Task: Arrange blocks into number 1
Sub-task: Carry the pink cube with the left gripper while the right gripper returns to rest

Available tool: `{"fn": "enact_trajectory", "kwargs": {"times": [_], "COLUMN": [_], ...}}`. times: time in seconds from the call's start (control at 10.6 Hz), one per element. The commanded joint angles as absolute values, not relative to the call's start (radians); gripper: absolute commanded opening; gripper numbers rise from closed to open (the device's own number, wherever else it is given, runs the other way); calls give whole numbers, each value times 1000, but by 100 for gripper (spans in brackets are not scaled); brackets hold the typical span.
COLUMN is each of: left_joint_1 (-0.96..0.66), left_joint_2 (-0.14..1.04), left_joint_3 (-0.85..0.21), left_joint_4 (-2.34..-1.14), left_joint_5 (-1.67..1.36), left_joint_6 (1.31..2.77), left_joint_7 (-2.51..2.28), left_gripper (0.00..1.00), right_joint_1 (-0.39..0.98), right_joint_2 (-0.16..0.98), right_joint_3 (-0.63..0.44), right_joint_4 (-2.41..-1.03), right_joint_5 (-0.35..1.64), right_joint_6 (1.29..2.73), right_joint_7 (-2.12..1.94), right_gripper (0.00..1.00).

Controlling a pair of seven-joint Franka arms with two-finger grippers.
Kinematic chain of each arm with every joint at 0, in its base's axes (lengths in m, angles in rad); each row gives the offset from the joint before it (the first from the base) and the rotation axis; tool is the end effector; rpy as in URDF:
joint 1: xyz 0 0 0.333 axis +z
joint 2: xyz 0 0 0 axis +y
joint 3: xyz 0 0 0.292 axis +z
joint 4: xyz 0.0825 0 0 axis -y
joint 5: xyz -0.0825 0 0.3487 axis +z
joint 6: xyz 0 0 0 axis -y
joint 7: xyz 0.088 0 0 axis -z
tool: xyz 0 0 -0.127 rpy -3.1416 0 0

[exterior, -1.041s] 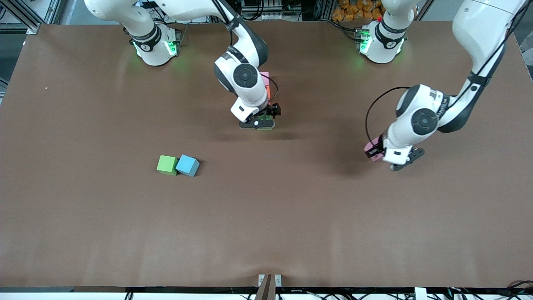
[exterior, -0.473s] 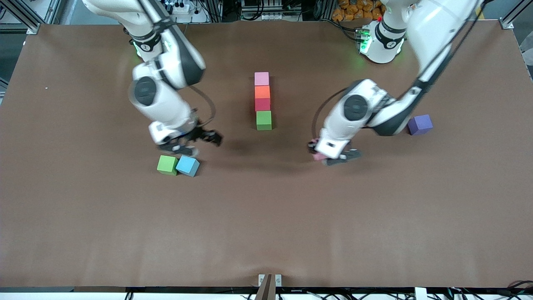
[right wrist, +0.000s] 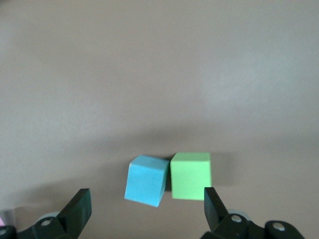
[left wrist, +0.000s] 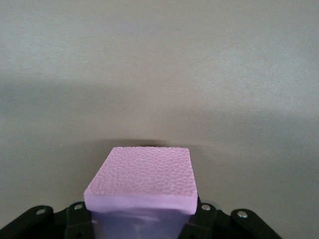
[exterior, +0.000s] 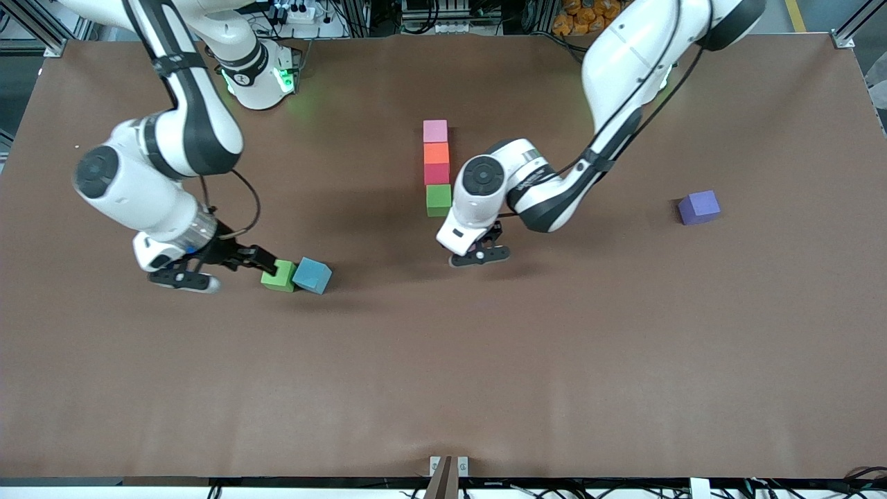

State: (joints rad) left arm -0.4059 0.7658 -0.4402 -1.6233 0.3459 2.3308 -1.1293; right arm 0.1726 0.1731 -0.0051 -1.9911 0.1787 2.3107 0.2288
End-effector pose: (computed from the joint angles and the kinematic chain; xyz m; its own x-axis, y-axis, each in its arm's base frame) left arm 0.4616 -0.4590 0.1930 0.9872 0.1573 -0.0266 0.1585 -0.9861 0.0490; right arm 0.5636 0.1016 0.3675 0.9787 -0.1791 0.1004 -0.1600 -0.9717 -0.1738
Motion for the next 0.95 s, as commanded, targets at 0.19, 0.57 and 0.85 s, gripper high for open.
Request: {"fn": "enact_trajectory", "kwargs": {"times": [0.19,0.57,0.85], "left_joint_1": [-456,-498,-514], "left_joint_2": [816,816,818], "left_joint_3": [-411,-413,-411], "left_joint_4": [-1555,-1552,-1542], "left_joint_5": [330,307,298], "left_joint_6": [2295,2269,2269], "left_joint_7": [-1112,-1112,-1114], "left_gripper": [0,0,0], "right_joint_1": [46,-9,-12], "right_joint_2": [58,44,55], "right_joint_3": [52,49,28], "right_joint_4": [-1933,-1735,-1614], "right_joint_5": [35,34,26], "right_joint_6": [2203,1909,1742], "right_joint_7": [105,57,9], "right_gripper": [100,100,100]}}
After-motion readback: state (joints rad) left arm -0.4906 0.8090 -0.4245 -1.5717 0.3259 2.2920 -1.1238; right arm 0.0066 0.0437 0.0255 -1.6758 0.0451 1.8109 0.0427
